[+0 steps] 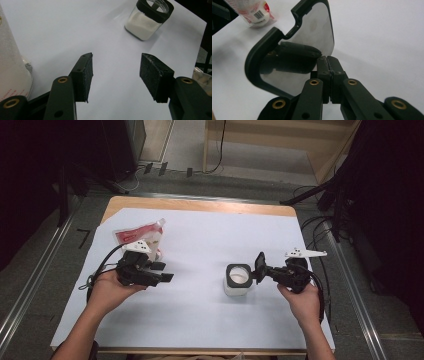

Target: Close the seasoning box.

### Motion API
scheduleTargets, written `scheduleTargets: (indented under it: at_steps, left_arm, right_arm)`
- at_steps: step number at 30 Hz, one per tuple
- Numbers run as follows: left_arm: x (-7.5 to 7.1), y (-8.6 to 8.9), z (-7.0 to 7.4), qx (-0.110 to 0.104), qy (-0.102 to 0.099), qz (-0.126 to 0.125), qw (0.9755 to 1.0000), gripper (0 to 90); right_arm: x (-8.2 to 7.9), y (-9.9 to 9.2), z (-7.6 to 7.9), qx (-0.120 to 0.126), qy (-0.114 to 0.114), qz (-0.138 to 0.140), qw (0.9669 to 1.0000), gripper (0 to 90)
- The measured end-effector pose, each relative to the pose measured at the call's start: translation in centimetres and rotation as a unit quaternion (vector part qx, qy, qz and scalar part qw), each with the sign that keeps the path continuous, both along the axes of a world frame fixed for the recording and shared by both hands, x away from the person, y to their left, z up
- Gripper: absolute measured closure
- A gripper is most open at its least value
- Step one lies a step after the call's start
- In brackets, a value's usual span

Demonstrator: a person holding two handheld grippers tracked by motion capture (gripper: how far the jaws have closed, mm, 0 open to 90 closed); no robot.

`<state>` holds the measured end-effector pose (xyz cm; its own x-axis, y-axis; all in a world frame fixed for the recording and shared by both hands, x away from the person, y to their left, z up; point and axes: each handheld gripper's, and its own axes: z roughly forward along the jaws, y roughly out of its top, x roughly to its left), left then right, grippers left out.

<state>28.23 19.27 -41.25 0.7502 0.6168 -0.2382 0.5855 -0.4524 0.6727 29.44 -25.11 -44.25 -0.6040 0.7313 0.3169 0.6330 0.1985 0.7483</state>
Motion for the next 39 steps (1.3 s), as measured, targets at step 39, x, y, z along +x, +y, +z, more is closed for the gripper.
scheduleTargets:
  at_steps: [39]
  left_arm:
    - [0.2,0.6,-0.4,-0.016,0.008,0.001,0.9998,44.7]
  right_arm:
    - [-0.5,2.1,1.0,0.001,-0.016,0.004,0.9999,90.0]
